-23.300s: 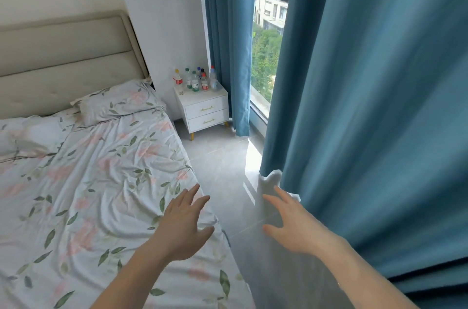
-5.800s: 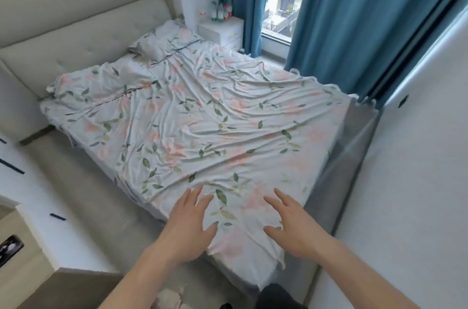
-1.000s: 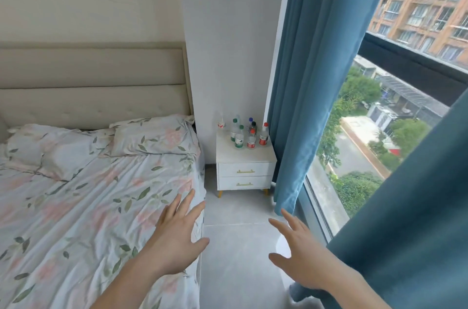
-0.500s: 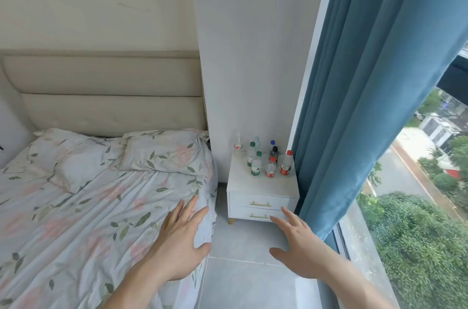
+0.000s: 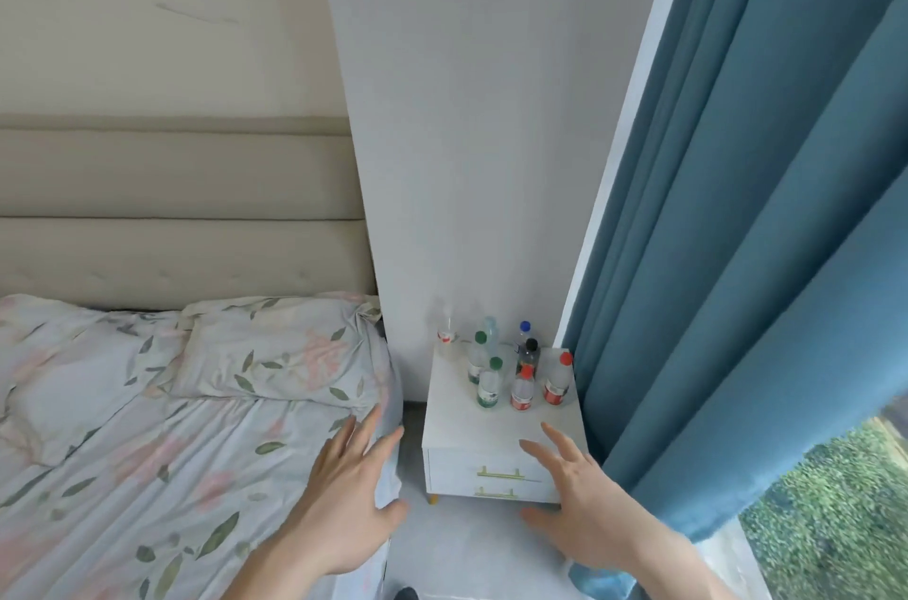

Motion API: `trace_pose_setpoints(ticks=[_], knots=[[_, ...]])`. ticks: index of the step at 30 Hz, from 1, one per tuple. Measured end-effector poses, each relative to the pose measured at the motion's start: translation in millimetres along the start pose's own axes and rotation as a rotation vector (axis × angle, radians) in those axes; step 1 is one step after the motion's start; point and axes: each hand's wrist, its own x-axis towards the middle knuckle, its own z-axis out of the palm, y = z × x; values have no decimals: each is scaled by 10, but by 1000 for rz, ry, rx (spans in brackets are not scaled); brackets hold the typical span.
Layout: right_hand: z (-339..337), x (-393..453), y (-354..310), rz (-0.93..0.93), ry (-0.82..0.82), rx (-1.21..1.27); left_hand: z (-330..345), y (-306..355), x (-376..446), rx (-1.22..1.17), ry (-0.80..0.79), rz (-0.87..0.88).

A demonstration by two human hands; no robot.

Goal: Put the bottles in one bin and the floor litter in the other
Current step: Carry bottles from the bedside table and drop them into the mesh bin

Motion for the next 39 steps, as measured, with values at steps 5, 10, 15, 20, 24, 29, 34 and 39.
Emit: trace_pose_setpoints(ticks=[5, 10, 15, 20, 24, 29, 34, 39], knots=[[-299, 675, -29, 63, 31, 40, -268, -204, 972, 22, -71, 52], [-419, 1313, 92, 123, 60, 103, -494, -241, 1860, 75, -158, 113], [-466, 1859, 349, 160, 4, 160, -463, -116, 2589, 89, -237, 161], [-640, 2524, 620, 174, -70, 188, -149, -27, 3379, 76, -327, 80], [-705, 3089, 820, 170, -141, 160, 58, 65, 3947, 79, -396, 31], [-595, 3606, 987, 201, -265, 133, 243, 152, 4457, 159, -488, 10], [-456, 3941, 1103, 255, -286, 162, 445, 208, 4974, 207, -559, 90], [-179, 4278, 1146, 369, -245, 253, 755, 189, 5533, 245, -593, 204]])
